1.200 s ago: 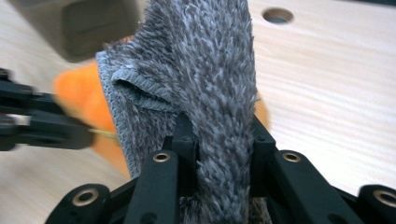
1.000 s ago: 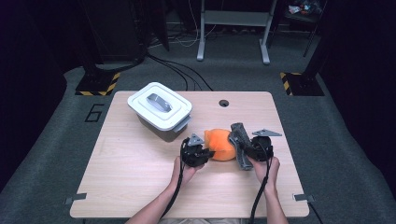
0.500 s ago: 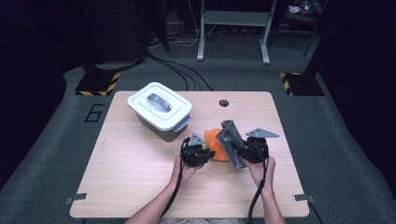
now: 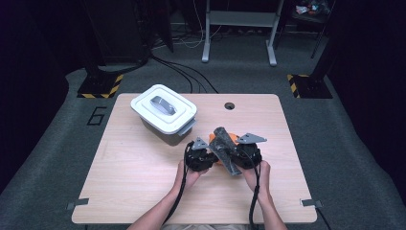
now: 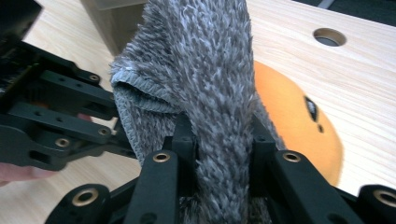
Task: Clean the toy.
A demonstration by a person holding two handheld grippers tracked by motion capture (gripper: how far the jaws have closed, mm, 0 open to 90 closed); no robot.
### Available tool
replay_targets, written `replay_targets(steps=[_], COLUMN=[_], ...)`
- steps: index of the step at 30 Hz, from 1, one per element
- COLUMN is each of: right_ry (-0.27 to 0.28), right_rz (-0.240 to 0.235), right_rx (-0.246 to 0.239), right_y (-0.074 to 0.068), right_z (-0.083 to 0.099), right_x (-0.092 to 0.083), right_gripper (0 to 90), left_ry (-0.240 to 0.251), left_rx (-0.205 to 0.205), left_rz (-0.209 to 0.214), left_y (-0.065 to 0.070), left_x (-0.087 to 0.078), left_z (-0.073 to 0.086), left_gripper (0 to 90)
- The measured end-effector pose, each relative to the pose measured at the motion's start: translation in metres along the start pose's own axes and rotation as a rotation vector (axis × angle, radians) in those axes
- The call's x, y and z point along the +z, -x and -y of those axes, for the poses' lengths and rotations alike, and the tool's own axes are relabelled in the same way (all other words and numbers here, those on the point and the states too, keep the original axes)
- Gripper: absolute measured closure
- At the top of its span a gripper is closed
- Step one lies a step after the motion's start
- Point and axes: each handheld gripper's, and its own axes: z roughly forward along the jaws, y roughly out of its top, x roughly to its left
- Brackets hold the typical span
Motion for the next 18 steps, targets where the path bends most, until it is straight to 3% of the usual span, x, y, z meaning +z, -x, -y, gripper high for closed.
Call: replay_targets(steps=[7, 14, 18], right_ry=[-0.008, -0.03, -0.045], right_rz=[0.045, 0.085, 0.073], right_rx=[0.051, 0.158, 0.211], right_y=[0.024, 0.058, 0.073], right_z=[0.008, 0.022, 0.031], right_x=[-0.006, -0.003, 0.004], right_gripper=[70.8, 70.7, 70.6], left_ry=[0.001, -0.001, 0.005], left_rx=[-0.011, -0.008, -0.011], left_rz=[0.005, 0.003, 0.006], left_y=[-0.001, -0.002, -0.002], left_x=[0.0, 0.0, 0.001], left_z=[0.001, 0.001, 0.002], left_gripper=[77.7, 77.7, 77.6])
